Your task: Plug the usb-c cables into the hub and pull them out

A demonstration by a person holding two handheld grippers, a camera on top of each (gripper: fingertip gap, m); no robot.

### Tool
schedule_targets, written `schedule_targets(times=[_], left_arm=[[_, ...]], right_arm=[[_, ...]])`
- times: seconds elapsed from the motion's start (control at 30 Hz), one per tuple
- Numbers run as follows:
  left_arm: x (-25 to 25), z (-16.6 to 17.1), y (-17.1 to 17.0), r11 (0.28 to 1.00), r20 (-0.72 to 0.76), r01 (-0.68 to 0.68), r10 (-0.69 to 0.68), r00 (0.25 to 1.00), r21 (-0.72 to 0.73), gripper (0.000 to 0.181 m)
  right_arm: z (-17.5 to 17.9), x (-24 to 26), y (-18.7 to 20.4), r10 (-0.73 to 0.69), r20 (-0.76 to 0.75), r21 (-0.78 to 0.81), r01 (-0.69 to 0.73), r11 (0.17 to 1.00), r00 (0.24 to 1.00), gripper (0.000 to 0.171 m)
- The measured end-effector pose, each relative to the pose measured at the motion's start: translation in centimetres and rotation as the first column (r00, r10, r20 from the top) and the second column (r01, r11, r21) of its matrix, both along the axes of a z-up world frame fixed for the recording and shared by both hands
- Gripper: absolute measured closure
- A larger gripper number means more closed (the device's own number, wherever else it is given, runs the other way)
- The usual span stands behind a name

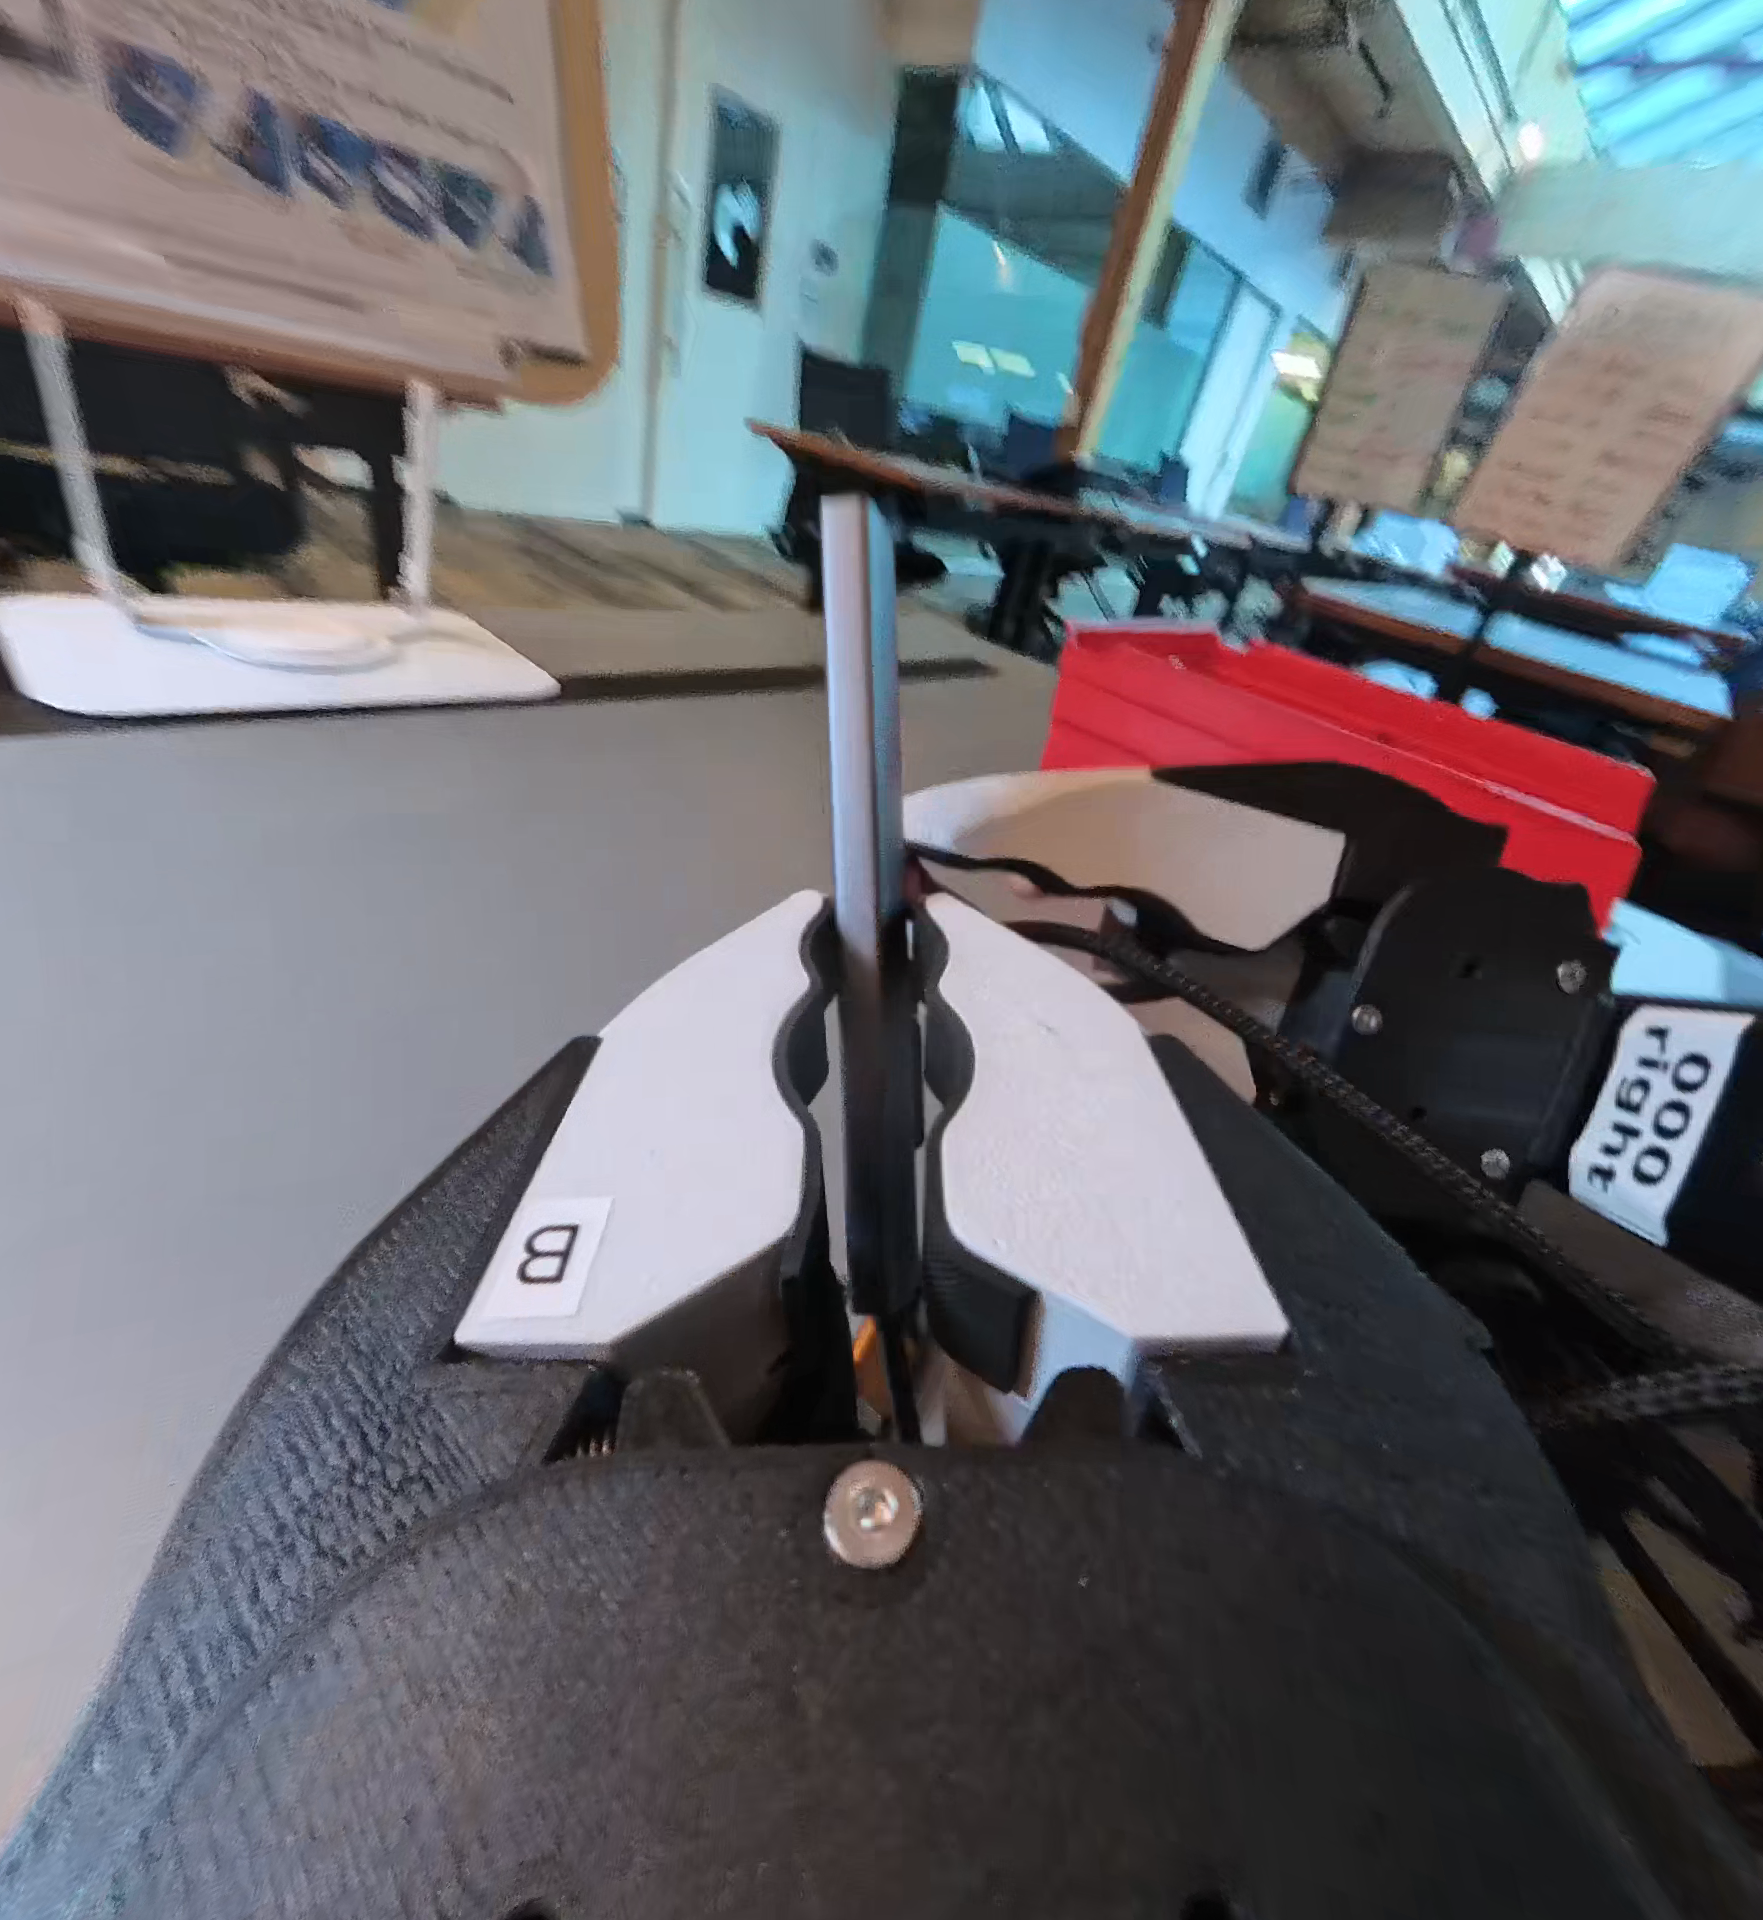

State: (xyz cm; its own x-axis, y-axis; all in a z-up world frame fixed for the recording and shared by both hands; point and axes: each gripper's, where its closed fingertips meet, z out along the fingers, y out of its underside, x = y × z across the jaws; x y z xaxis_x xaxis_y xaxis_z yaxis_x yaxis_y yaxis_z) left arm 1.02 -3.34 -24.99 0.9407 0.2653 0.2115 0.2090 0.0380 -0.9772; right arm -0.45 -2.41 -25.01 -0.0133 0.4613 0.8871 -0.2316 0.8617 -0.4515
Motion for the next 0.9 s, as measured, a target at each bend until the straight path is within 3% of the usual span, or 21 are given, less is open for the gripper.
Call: schedule_targets(times=[0.13,0.37,0.47,0.63,0.9], left_arm=[[0.2,-0.7,0.5,0.998,0.026,0.056,-0.055,0.998,-0.043,0.17],[1.6,-1.7,1.6,0.983,-0.156,0.058,-0.086,0.984,-0.176,0.171],[1.6,-1.3,1.6,0.987,-0.146,0.078,-0.099,0.984,-0.144,0.171],[1.3,-0.4,1.2,0.987,-0.352,-0.098,0.047,0.935,-0.128,0.172],[1.9,1.3,0.2,0.993,-0.404,-0.118,0.095,0.91,-0.03,0.172]], right_arm=[[-0.3,0.1,0.1,-0.001,0.002,0.039,0.001,0.999,1.0,0.159],[-1.4,-0.5,0.6,-0.023,0.051,0.089,0.019,0.996,0.998,0.147],[-0.9,-0.3,0.4,-0.035,0.008,0.119,0.034,0.992,0.999,0.162],[-0.3,-0.8,0.3,-0.048,-0.001,0.015,0.048,0.999,0.999,0.164],[-0.2,-1.2,0.0,-0.012,0.002,-0.06,0.012,0.998,1.0,0.166]])
